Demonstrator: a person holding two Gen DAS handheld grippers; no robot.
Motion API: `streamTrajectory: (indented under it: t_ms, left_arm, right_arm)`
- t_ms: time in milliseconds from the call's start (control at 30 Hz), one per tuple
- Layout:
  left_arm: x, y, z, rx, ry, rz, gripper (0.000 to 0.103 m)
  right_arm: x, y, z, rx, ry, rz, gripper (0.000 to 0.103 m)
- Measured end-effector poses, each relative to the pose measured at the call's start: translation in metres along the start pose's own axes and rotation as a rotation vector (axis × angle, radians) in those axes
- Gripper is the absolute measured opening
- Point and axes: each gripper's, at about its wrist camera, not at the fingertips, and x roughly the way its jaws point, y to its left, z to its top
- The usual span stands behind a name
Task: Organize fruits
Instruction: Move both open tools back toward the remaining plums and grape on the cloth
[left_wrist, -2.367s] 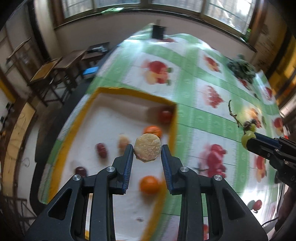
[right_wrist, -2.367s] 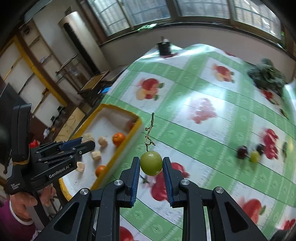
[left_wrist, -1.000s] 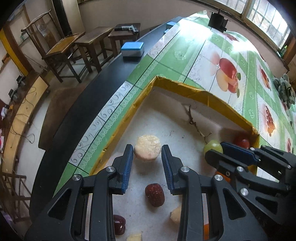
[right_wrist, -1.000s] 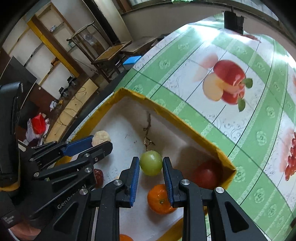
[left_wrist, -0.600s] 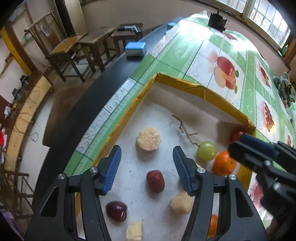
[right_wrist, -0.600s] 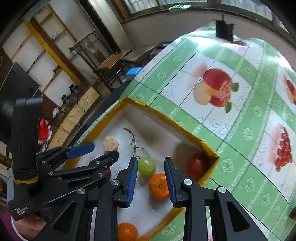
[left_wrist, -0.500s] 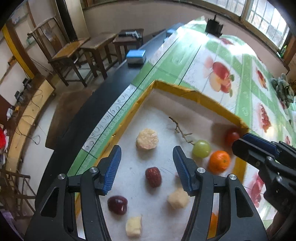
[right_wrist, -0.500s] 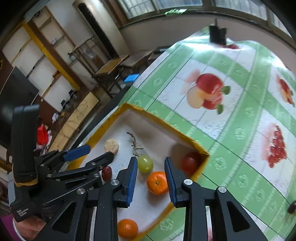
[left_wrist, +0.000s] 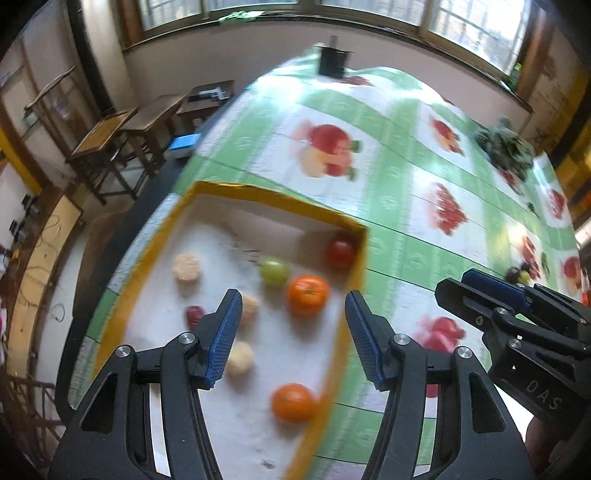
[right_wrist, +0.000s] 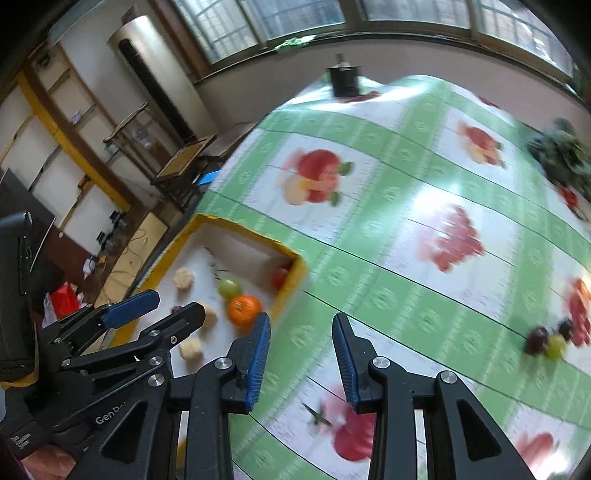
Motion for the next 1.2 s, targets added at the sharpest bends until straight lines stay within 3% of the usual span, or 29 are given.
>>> streamTrajectory:
  t_ms: [700, 1200]
  left_arm:
    - [-0.002, -0.144, -0.013, 0.203, 0.008, -0.114, 0.058]
    - [0.015, -0.194, -0.013, 0.263, 0.038, -0.144, 0.058]
  right_arm:
    - [-0.087, -0.136, -0.071, 0.239, -0.042, -0.152, 0.034]
    - [-0.106, -0.198, -0.098, 0.342, -0.043, -0.186, 0.034]
